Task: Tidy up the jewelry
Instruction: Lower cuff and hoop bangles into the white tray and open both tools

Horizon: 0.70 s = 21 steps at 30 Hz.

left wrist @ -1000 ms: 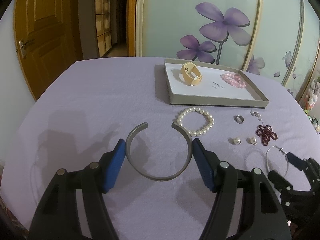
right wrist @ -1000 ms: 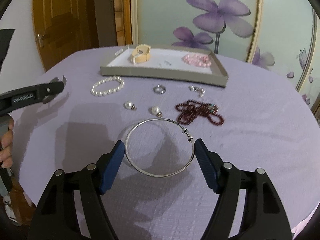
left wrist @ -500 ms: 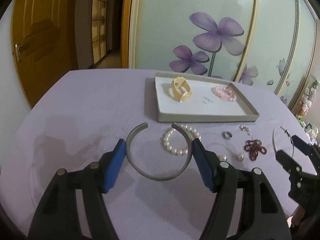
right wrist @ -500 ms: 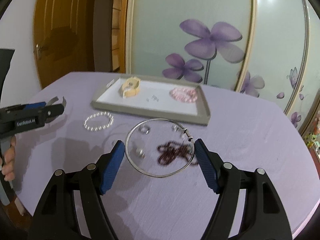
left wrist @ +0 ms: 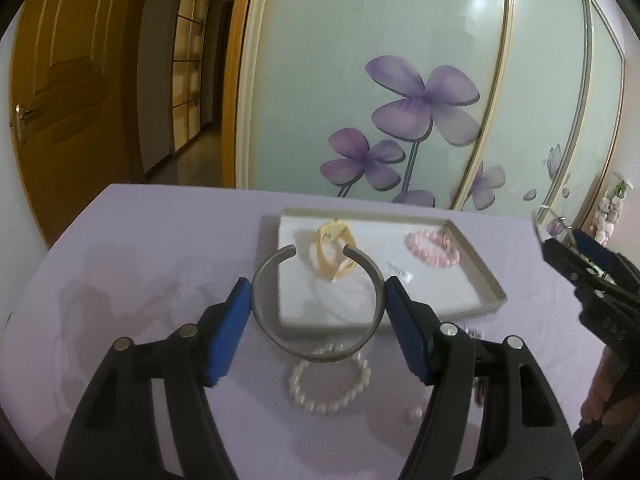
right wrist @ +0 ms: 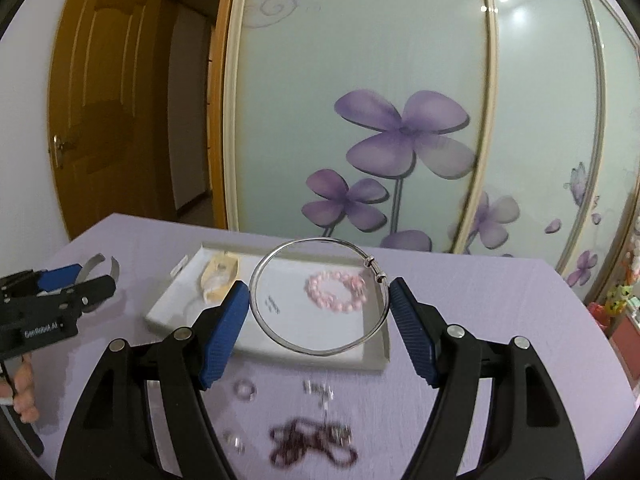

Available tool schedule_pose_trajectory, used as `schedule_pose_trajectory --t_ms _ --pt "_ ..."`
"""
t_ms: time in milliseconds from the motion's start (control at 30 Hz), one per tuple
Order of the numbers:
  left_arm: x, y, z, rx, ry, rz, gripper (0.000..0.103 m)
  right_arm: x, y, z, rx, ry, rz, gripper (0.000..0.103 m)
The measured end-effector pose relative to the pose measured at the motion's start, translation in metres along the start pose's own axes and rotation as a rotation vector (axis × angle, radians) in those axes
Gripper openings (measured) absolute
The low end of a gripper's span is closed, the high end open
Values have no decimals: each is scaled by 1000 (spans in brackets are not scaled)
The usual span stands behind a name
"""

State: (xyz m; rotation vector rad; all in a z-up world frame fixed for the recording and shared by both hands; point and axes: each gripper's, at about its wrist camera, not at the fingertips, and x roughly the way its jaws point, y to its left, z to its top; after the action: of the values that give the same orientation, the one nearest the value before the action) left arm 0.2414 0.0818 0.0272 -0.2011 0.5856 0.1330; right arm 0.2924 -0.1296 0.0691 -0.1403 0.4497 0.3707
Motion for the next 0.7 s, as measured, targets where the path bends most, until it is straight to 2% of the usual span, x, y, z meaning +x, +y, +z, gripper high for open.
schedule_pose_trajectory --t_ms 100,333,700 --pt "23 -2 12 -1 6 -10 67 29 -3 1 13 31 27 73" --pt "74 -9 34 5 21 -25 67 102 -11 -9 52 172 102 73" --pt "119 -16 36 25 67 -56 67 142 -17 -20 65 260 129 75"
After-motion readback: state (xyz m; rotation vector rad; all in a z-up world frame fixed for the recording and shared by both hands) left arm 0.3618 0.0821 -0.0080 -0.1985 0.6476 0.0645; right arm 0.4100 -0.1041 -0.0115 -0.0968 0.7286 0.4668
